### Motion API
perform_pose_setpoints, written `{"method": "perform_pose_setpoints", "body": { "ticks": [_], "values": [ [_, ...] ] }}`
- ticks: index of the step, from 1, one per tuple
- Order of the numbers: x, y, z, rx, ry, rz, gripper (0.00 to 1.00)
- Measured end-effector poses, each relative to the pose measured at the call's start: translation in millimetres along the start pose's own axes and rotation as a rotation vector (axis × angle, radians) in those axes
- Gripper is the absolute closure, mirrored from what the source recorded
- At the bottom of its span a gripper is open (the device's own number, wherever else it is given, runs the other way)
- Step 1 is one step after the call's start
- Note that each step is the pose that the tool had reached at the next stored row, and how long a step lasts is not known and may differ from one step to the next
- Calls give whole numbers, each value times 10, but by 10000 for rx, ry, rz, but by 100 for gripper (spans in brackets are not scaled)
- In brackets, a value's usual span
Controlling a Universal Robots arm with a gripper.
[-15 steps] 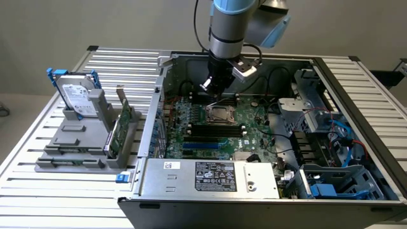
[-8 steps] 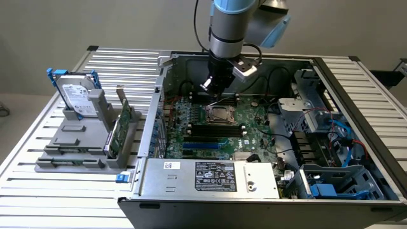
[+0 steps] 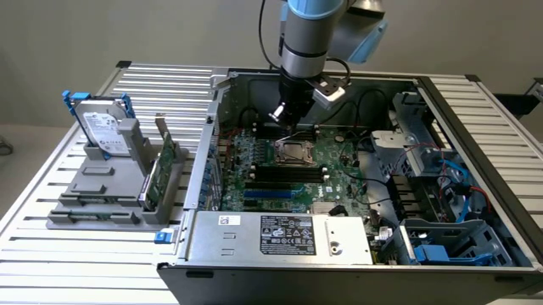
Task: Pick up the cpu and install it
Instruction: 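Install the first cpu locking lever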
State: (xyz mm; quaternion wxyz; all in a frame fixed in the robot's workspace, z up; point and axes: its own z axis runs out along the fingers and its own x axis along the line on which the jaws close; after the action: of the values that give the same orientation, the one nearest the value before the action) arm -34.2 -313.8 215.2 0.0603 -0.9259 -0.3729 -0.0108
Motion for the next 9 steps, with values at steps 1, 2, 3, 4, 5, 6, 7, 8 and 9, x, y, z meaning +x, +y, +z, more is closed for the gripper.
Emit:
{"method": "perform_pose_setpoints", "body": {
  "ticks": [1, 2, 3, 4, 5, 6, 7, 8, 9],
  "values": [
    [2, 2, 1, 4, -6, -57, 89],
    [3, 4, 3, 7, -10, -106, 89],
    [4, 5, 5, 10, -14, -150, 89],
    [4, 6, 9, 12, -15, -184, 89],
    [3, 7, 14, 11, -15, -201, 89],
    [2, 10, 22, 7, -8, -204, 89],
    [1, 11, 33, 3, 2, -207, 89],
    [0, 13, 44, 2, 15, -209, 89],
    [-1, 15, 55, 5, 29, -210, 89]
  ]
}}
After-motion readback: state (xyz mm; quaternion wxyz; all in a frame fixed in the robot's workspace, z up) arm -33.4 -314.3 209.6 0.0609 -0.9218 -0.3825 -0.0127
